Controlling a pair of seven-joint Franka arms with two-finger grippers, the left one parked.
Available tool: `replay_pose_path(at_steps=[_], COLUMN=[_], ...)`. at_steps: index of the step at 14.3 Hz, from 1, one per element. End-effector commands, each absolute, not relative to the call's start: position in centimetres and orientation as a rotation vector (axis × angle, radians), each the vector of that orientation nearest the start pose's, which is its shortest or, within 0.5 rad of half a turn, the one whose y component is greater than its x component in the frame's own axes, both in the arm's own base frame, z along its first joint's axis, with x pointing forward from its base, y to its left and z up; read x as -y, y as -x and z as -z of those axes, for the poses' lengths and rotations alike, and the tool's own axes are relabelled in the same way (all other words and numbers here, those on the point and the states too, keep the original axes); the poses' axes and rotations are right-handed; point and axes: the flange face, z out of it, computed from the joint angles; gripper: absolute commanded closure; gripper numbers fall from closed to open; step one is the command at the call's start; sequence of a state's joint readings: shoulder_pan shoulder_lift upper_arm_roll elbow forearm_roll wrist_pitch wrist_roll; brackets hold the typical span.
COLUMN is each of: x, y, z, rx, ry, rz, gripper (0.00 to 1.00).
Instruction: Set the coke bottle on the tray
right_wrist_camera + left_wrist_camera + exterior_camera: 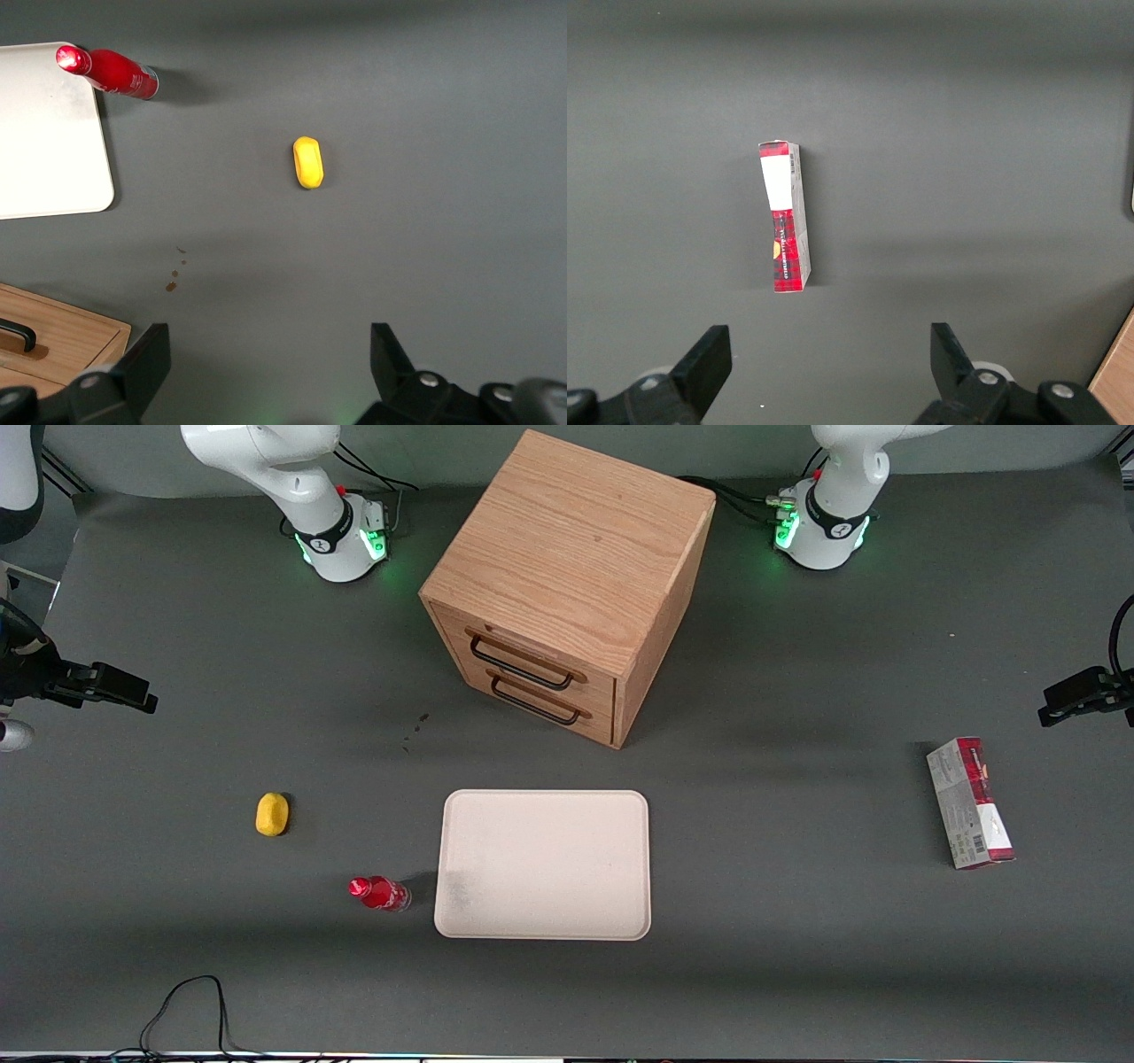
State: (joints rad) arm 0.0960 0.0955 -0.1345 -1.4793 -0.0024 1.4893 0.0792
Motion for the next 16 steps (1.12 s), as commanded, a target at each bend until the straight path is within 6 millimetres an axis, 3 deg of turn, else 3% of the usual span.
replay_pose_path(at_steps=[1, 6, 9, 12, 16], x=[1.9, 1.7, 0.3, -3.6, -10.3], y=[-57.3, -57.4, -59.0, -62.0, -65.1], z=[-61.2, -61.0, -61.2, -61.6, -59.8], rx=[-0.148, -0.14, -0.138, -0.133, 0.002], ry=[3.153, 3.154, 3.148, 3.163, 3.184], rz=[-0.119, -0.126, -0.097, -0.037, -0.006], gripper=[0.0, 0.0, 0.0, 0.0, 0.0])
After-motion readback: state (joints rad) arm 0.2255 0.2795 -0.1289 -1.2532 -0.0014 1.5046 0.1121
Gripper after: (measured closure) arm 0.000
